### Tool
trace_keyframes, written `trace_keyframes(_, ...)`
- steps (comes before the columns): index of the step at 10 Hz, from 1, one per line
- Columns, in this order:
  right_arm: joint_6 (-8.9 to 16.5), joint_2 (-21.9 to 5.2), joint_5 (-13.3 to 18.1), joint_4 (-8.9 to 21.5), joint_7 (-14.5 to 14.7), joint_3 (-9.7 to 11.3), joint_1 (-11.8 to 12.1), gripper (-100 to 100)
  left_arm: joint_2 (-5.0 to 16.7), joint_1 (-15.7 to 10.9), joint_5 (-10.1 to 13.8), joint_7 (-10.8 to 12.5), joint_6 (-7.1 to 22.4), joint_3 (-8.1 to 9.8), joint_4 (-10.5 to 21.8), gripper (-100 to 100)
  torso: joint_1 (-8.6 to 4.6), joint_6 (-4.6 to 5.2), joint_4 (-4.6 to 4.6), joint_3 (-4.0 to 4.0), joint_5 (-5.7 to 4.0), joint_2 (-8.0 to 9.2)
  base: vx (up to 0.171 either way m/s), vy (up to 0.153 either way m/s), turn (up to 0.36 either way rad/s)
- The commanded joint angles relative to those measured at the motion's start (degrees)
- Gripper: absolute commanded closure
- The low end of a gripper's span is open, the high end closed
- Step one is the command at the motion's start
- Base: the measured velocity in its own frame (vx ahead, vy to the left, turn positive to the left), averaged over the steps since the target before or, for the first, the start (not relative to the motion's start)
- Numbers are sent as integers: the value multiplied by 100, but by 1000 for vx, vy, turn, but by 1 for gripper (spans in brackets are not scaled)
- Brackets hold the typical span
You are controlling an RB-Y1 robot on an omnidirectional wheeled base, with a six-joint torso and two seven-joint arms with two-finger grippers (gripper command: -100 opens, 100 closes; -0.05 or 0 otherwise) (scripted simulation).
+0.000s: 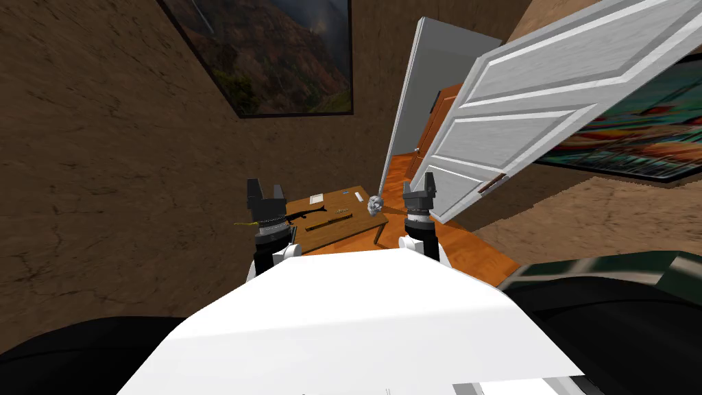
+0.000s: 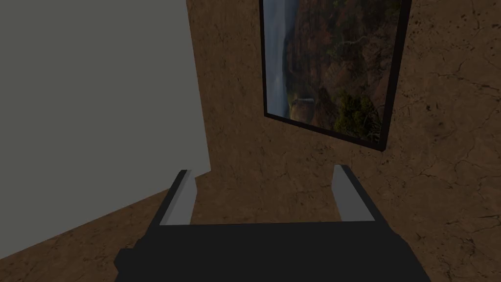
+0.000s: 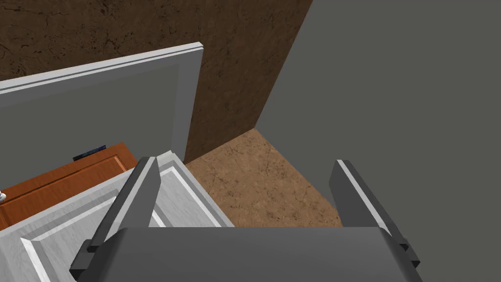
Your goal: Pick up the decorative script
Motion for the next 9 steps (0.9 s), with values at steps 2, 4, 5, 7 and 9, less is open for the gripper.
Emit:
trace_keyframes(2, 0, 0, 0, 0, 0, 0, -1, 0, 424, -118, 258, -59, 179, 49, 183, -100, 3, 2, 2, 8, 1, 15, -78, 6, -120)
trace_keyframes(4, 0, 0, 0, 0, 0, 0, -2, 0, 751, -236, 526, -106, 378, 97, 411, -100, 6, 2, 8, 22, 1, 38, -97, 11, -177)
trace_keyframes(5, 0, 0, 0, 0, 0, 0, -2, 0, 929, -308, 688, -130, 504, 126, 561, -100, 7, 2, 8, 20, 2, 34, -65, 26, -177)
trace_keyframes(7, 0, 0, 0, 0, 0, 0, -1, 0, 1114, -387, 867, -152, 646, 159, 735, -100, 15, 3, 5, 13, 3, 22, -44, 26, -155)
trace_keyframes(9, 0, 0, 0, 0, 0, 0, -1, 0, 1304, -472, 1060, -173, 803, 195, 935, -100, 13, 1, 2, 6, 3, 10, -18, 16, -118)
